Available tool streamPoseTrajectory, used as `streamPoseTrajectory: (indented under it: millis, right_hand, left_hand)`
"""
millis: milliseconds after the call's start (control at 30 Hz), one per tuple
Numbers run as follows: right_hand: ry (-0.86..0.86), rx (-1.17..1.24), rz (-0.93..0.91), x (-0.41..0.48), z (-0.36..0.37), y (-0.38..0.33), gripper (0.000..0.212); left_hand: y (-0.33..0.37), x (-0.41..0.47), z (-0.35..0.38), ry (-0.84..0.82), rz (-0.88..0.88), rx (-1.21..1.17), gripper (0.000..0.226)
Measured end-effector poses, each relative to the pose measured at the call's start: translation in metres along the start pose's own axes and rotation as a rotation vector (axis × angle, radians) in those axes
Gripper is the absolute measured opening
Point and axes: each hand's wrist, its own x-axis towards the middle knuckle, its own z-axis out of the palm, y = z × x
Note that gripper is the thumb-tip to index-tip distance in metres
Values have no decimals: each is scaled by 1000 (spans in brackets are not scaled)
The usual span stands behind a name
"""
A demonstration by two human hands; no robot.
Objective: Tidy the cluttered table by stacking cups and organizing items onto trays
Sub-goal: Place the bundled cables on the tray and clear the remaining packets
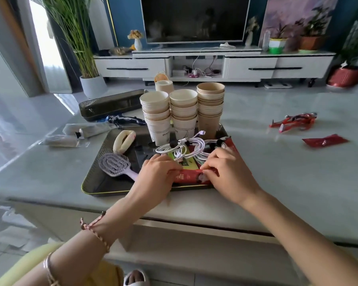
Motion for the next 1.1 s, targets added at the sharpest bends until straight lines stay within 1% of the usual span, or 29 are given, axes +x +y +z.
streamPoseTrajectory:
  millis: [67,133,200,267,334,400,434,500,534,567,634,700,767,801,867,901,934,967,1001,1034,1101]
  right_hand:
    - [4,-74,-33,-4,2,-2,4]
    - [2,-85,-67,-6,5,-4,6]
    - [-53,16,-61,-7,6,-5,6]
    - [-131,124,-13,-8,9,-3,7]
    - [-122,192,19,-8,7,5,6]
    - [1,266,43,-5,0,14,2]
    - [109,288,87,-3,-6,25,4]
    - [305,282,249,1,-18,58,7]
    - [353,235,349,2,-23,78,10]
    - [353,168,449,3,-25,99,16]
    - [268,-8,588,2,-27,137,30]
    - [192,-209,622,1,-25,160,47]
    - [179,-358,663,4,-28,179,60]
    - [142,-388,712,7,-31,188,64]
    - [-4,-370,834,11,-40,208,67]
    - [-70,-339,885,11,-47,220,64]
    - [-108,-314,892,9,-52,227,53]
    - [-97,-310,853,6,-56,233,39]
    - [-37,-319,788,3,-59,238,27]
    - [33,-327,728,0,-60,239,21]
    - [100,-337,668,-5,-62,236,17]
  left_hand:
    - [1,-5,6,19,7,30,16]
    - [-1,-12,14,75,80,111,14]
    - [1,-16,19,140,100,107,15]
    - [4,-16,20,169,80,88,17]
    - [6,-15,21,200,64,63,22]
    - [13,-14,18,248,80,2,23]
    - [20,-10,19,276,114,-42,19]
    - [39,3,22,298,193,-119,16]
    - [50,12,27,274,217,-144,16]
    - [60,22,32,238,236,-157,16]
    - [77,41,46,162,253,-189,18]
    - [86,50,58,122,254,-215,20]
    - [91,57,68,105,251,-244,21]
    - [93,60,72,105,252,-252,21]
    - [95,64,78,114,257,-266,22]
    - [96,67,81,112,267,-269,23]
    - [96,66,81,107,276,-264,23]
    - [95,65,82,99,284,-254,23]
    - [94,65,82,84,289,-244,23]
    - [91,63,82,70,287,-234,22]
    - [85,59,81,57,284,-234,21]
